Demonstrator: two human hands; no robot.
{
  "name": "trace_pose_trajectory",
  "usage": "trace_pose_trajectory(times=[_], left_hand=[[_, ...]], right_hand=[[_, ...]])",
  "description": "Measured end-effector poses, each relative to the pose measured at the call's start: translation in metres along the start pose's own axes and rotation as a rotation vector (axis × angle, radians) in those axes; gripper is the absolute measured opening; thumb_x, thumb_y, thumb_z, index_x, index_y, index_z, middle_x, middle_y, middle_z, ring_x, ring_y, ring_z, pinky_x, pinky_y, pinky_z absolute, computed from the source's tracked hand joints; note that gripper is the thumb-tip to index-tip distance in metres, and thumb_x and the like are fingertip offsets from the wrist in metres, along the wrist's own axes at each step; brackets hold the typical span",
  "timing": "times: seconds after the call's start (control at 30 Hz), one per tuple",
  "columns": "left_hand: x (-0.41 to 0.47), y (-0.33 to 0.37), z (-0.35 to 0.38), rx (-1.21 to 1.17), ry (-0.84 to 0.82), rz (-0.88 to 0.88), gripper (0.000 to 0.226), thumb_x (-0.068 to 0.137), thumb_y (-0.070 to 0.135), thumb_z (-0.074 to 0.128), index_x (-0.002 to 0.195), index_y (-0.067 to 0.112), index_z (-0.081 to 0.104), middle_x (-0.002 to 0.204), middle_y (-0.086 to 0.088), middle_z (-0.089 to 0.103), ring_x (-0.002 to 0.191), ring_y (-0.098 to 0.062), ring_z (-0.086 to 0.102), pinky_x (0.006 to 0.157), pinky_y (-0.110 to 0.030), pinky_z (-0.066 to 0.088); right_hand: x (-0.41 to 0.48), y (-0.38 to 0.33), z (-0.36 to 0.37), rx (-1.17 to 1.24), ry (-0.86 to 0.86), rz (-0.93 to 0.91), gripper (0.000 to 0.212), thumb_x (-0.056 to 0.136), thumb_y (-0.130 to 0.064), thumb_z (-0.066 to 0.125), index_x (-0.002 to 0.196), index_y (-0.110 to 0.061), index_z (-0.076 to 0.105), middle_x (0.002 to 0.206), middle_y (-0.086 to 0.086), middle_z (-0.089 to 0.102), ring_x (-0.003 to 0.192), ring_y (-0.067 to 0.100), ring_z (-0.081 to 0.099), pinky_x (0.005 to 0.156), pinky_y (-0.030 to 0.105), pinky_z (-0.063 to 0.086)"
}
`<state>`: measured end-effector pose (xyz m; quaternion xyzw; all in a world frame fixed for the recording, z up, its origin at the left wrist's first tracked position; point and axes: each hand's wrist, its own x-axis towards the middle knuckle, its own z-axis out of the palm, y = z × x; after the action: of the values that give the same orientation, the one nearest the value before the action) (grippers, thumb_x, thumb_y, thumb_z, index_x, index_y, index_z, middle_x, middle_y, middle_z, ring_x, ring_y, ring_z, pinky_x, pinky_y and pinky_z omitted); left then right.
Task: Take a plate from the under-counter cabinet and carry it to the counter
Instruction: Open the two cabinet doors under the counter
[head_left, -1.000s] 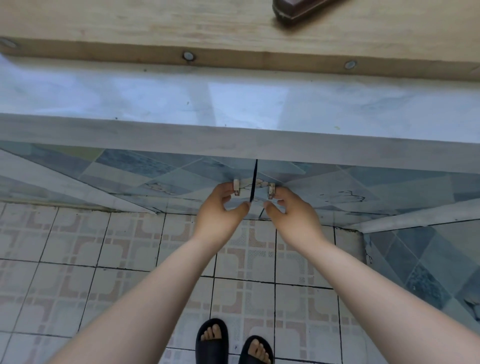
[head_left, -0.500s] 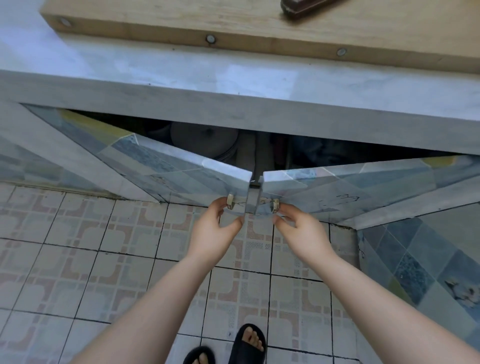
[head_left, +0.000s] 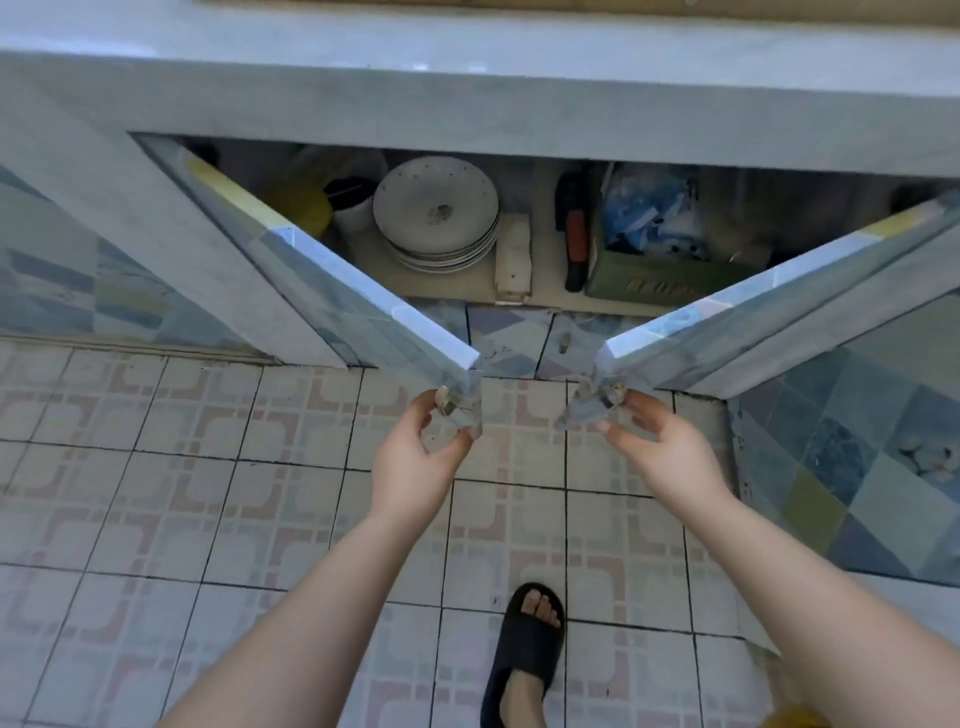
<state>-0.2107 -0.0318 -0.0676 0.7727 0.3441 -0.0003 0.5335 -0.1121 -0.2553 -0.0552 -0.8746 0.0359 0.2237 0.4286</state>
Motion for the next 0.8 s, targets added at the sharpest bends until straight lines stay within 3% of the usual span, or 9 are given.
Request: trace_pose_trajectory(times=[0.13,0.27,0.37,0.43,0.53,0.8], left_hand=[[-0.022,-0.025,-0.023,-0.016,0.009,0.018,0.053,0.076,0.046,0.063,0.126,0.032,0.049,0.119,0.013,0.057,0.119,-0.007,0.047,0.087,-0.027,0.035],[-0.045,-0.047,-0.039,-0.047,0.072,0.042,0.05,0.079,0.045,0.063,0.125,0.039,0.044,0.116,0.015,0.05,0.113,-0.002,0.043,0.088,-0.026,0.033],[-0.06,-0.063,-0.053,-0.061,0.132,0.063,0.041,0.078,0.046,0.065,0.113,0.044,0.045,0.112,0.02,0.052,0.112,-0.004,0.046,0.085,-0.024,0.036],[-0.068,-0.074,-0.066,-0.045,0.17,0.061,0.046,0.077,0.049,0.064,0.119,0.039,0.047,0.116,0.019,0.054,0.113,-0.005,0.047,0.085,-0.025,0.037],[-0.076,-0.087,-0.087,0.055,0.209,0.042,0.059,0.077,0.054,0.061,0.128,0.03,0.043,0.128,0.016,0.05,0.111,-0.007,0.047,0.087,-0.033,0.038],[-0.082,-0.086,-0.123,0.032,0.198,-0.029,0.039,0.085,0.045,0.056,0.118,0.025,0.052,0.117,0.003,0.06,0.11,-0.018,0.054,0.087,-0.035,0.039]], right_hand=[[-0.032,0.02,0.001,0.077,0.072,0.017,0.04,0.082,-0.034,0.066,0.121,-0.029,0.056,0.11,-0.013,0.058,0.111,0.015,0.055,0.082,0.027,0.035],[-0.061,0.046,-0.004,0.183,0.13,0.033,0.047,0.083,-0.03,0.065,0.128,-0.024,0.052,0.125,-0.004,0.058,0.114,0.015,0.052,0.09,0.029,0.035],[-0.08,0.066,-0.012,0.198,0.186,0.067,0.057,0.082,-0.031,0.067,0.134,-0.021,0.047,0.134,0.0,0.054,0.122,0.017,0.049,0.094,0.028,0.034],[-0.091,0.076,-0.018,0.196,0.23,0.082,0.061,0.081,-0.033,0.067,0.136,-0.02,0.044,0.137,0.001,0.052,0.123,0.015,0.047,0.093,0.027,0.032],[-0.102,0.09,-0.03,0.155,0.268,0.101,0.057,0.081,-0.038,0.066,0.133,-0.022,0.048,0.134,0.0,0.055,0.114,0.012,0.049,0.089,0.027,0.032],[-0.122,0.121,-0.074,0.105,0.214,0.155,0.041,0.083,-0.034,0.064,0.122,-0.027,0.055,0.129,-0.001,0.058,0.108,0.015,0.049,0.087,0.033,0.033]])
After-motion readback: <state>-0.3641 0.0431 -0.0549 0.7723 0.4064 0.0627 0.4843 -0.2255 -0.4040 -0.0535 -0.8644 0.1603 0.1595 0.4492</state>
